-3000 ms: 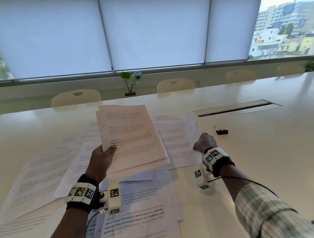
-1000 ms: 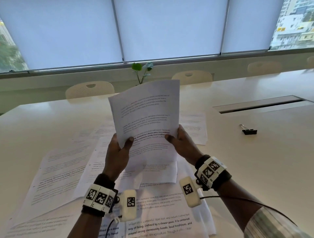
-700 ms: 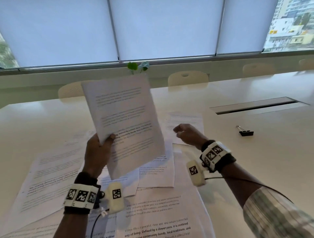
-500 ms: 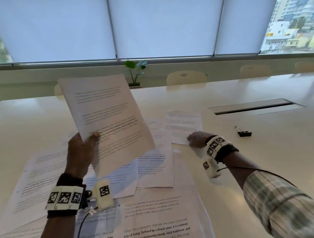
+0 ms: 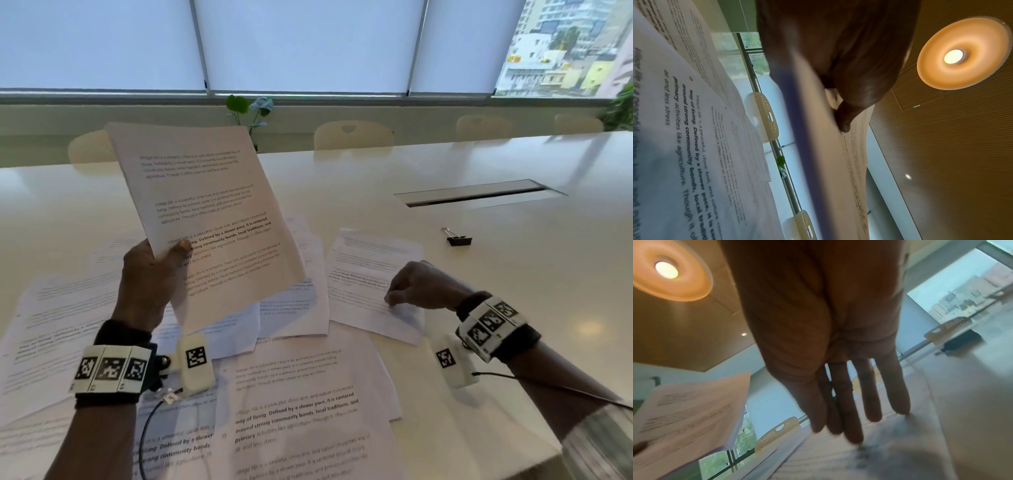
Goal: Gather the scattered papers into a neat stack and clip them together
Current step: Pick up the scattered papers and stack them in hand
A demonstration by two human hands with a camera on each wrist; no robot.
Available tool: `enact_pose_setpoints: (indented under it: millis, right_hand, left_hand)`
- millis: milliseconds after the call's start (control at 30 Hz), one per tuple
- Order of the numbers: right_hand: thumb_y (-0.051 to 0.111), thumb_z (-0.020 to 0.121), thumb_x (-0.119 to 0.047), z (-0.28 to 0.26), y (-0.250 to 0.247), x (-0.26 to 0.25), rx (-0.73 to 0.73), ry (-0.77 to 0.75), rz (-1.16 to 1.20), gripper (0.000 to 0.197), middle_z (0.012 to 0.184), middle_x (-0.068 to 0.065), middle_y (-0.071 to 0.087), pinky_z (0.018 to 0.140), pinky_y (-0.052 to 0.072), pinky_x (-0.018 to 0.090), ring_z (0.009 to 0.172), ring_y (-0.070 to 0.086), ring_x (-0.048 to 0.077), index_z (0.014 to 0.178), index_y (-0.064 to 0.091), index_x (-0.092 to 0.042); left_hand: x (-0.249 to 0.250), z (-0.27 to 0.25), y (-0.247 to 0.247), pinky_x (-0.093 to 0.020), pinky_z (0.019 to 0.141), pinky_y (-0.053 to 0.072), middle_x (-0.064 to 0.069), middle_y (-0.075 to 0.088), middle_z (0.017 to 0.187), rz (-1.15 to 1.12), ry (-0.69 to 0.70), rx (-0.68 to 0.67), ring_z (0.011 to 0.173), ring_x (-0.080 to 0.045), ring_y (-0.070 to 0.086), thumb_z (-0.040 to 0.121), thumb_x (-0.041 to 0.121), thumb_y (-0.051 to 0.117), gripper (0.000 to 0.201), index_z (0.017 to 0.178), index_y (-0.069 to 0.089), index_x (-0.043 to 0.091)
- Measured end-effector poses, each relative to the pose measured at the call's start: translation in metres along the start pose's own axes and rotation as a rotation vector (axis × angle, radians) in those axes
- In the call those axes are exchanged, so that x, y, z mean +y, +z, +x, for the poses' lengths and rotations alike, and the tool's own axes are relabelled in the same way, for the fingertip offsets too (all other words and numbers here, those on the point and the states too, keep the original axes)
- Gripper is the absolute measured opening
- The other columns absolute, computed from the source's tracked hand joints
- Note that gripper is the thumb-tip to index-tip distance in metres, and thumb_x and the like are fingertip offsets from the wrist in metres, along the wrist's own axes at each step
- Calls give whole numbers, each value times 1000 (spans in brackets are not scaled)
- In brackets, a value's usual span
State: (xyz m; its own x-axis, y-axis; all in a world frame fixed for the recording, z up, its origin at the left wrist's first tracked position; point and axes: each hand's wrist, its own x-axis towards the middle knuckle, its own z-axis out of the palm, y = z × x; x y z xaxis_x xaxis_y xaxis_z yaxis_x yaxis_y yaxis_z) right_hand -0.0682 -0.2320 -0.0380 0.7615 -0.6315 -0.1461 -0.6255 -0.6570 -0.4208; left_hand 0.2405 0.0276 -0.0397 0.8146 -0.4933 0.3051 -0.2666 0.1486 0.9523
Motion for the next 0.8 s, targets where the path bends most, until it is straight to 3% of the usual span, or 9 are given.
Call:
enact_pose_setpoints:
  millis: [100, 200, 267, 333, 433, 533, 633, 733, 800]
  right_hand:
    - [67, 89, -37, -14, 7, 3, 107, 96, -47, 30, 95, -2, 64, 64, 42, 20, 86, 60, 16, 105, 69, -12]
    - [55, 92, -55, -23, 12, -4, -67, 211, -304, 48, 97, 6, 61, 64, 43, 28, 87, 56, 23, 101, 60, -9]
    - [58, 89, -58, -27, 19, -7, -199, 192, -373, 60, 119, 8, 63, 86, 49, 33, 106, 57, 25, 123, 57, -8]
    - [63, 87, -53, -34, 23, -10, -248, 174, -370, 74, 150, 9, 44, 110, 37, 42, 134, 44, 28, 147, 39, -17]
    - [70, 84, -43, -48, 24, -15, -313, 161, -337, 83, 162, 6, 22, 118, 26, 47, 146, 27, 28, 153, 25, -35]
    - [75, 82, -33, -66, 25, -24, -336, 124, -271, 78, 162, 2, 22, 118, 25, 46, 146, 28, 26, 148, 34, -42]
    - [77, 81, -35, -81, 29, -36, -222, 138, -82, 71, 152, 3, 42, 109, 37, 41, 135, 41, 24, 144, 45, -31]
    - [67, 84, -54, -90, 36, -53, -146, 232, -126, 64, 118, 8, 61, 74, 46, 28, 104, 53, 24, 128, 54, -10]
    - [57, 81, -71, -93, 46, -62, -180, 271, -282, 75, 100, 8, 57, 73, 43, 31, 98, 46, 24, 119, 59, -7]
  left_hand:
    - [3, -6, 1, -14, 54, 53, 12, 74, 82, 3, -1, -24, 67, 2, 70, 94, 9, 59, 14, 106, 64, 14]
    - [6, -11, -2, -19, 60, 55, 12, 74, 89, 10, 3, -62, 74, -2, 72, 94, 12, 60, 16, 103, 66, 23]
    - [9, -14, -5, -20, 62, 56, 10, 73, 95, 9, 0, -88, 78, -5, 73, 94, 13, 60, 16, 103, 66, 25]
    - [11, -17, -8, -23, 64, 57, 9, 73, 96, 6, -6, -95, 79, -6, 73, 94, 13, 60, 15, 104, 66, 23]
    - [12, -23, -15, -20, 60, 57, 7, 71, 97, 10, -4, -100, 74, -3, 72, 95, 14, 60, 18, 112, 64, 15]
    - [12, -30, -23, -16, 56, 55, 10, 72, 93, -1, -17, -102, 72, -2, 72, 95, 13, 59, 20, 114, 63, 12]
    - [12, -34, -29, -14, 57, 55, 16, 74, 84, 10, -27, -118, 71, 0, 71, 95, 12, 59, 20, 114, 63, 12]
    - [12, -37, -29, -14, 59, 55, 15, 74, 85, -1, -32, -132, 72, -1, 71, 95, 11, 58, 22, 116, 63, 9]
    - [11, -39, -27, -16, 60, 55, 9, 71, 96, -2, -26, -149, 74, -4, 71, 95, 12, 58, 24, 119, 62, 7]
